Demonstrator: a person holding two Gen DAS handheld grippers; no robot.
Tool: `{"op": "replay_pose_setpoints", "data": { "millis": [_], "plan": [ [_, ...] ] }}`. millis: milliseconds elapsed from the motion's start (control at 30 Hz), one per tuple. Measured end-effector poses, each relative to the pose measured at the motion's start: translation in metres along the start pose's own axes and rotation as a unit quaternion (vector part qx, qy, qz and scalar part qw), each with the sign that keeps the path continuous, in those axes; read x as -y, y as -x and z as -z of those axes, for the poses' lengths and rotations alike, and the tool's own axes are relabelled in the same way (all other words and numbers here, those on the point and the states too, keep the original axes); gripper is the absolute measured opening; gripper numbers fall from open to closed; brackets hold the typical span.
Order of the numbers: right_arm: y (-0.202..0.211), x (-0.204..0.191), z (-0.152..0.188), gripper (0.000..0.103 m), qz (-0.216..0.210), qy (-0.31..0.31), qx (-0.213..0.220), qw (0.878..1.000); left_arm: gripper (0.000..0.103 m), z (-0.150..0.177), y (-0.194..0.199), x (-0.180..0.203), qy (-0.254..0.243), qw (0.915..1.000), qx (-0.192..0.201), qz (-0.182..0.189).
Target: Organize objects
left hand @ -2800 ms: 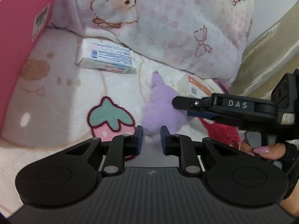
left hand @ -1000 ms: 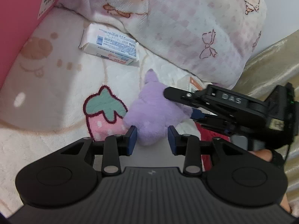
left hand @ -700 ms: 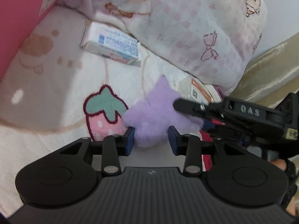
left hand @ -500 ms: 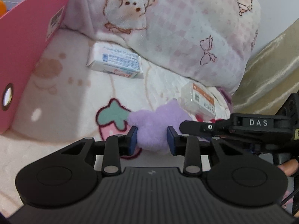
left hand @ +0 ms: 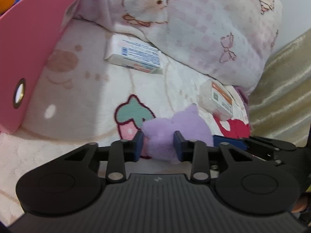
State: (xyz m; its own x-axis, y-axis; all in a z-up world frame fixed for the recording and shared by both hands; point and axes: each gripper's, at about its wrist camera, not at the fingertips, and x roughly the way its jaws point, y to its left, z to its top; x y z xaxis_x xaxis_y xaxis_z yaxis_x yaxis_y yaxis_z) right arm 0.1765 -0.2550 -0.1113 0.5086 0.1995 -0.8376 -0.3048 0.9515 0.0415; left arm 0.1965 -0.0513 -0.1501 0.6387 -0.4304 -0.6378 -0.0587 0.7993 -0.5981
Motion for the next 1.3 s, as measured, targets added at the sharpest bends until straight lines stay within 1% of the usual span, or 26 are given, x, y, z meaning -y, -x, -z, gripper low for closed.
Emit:
{"op": "replay_pose_setpoints", "data": {
  "millis": [100,167,233,300,400,433,567,700,767,800,867,1033,1100,1167,1300],
  "plan": [
    [-0.006,-0.004,0.001,0.063,0.011,0.031,0.003,0.999,0.025,0.001,-0.003,0.004,-0.011,0.9998,-0.005,0.015],
    [-0.014,-0.001,0.001,0.063,0.026,0.039,-0.006,0.999,0.025,-0.001,-0.004,0.004,-0.006,0.9996,-0.002,0.028],
    [-0.022,0.007,-0.002,0.063,0.016,0.022,-0.02,0.999,0.024,-0.002,-0.008,0.007,-0.018,0.9997,-0.004,0.015],
    [-0.024,0.012,-0.005,0.063,0.003,-0.001,-0.023,1.0,0.024,-0.001,-0.008,0.012,-0.041,0.9992,0.007,-0.002],
    [-0.027,0.007,-0.005,0.063,0.005,0.009,-0.018,1.0,0.024,-0.002,-0.009,0.02,-0.083,0.996,0.014,-0.032],
    [-0.028,0.005,-0.005,0.063,0.006,0.012,-0.018,1.0,0.024,-0.002,-0.009,0.022,-0.089,0.9954,0.014,-0.034],
    [-0.031,-0.001,-0.003,0.059,0.014,0.023,-0.028,0.999,0.024,-0.005,-0.009,0.016,-0.07,0.9974,0.002,-0.014],
    [-0.028,-0.001,-0.003,0.057,0.016,0.01,-0.03,0.999,0.024,-0.006,-0.008,0.013,-0.048,0.9988,-0.007,0.006],
    [-0.025,-0.004,-0.001,0.057,0.023,0.014,-0.031,0.999,0.024,-0.006,-0.005,0.01,-0.025,0.9993,-0.019,0.022],
    [-0.021,-0.006,0.0,0.056,0.027,0.019,-0.03,0.999,0.024,-0.007,-0.003,0.008,-0.004,0.9992,-0.024,0.031],
    [-0.015,-0.009,0.002,0.056,0.029,0.025,-0.026,0.999,0.024,-0.007,0.002,0.008,0.007,0.9991,-0.025,0.035],
    [-0.015,-0.014,0.002,0.056,0.04,0.039,-0.023,0.998,0.025,-0.007,0.014,0.015,0.007,0.9989,-0.018,0.042],
    [-0.012,-0.013,0.001,0.056,0.033,0.035,-0.021,0.999,0.025,-0.006,0.018,0.018,0.003,0.9993,-0.014,0.036],
    [-0.004,-0.016,0.0,0.056,0.025,0.031,-0.011,0.999,0.025,-0.005,0.023,0.02,-0.006,0.9996,-0.007,0.027],
    [0.012,-0.025,0.001,0.056,0.021,0.03,0.014,0.999,0.025,-0.006,0.038,0.025,-0.024,0.9996,0.001,0.018]
  ]
}}
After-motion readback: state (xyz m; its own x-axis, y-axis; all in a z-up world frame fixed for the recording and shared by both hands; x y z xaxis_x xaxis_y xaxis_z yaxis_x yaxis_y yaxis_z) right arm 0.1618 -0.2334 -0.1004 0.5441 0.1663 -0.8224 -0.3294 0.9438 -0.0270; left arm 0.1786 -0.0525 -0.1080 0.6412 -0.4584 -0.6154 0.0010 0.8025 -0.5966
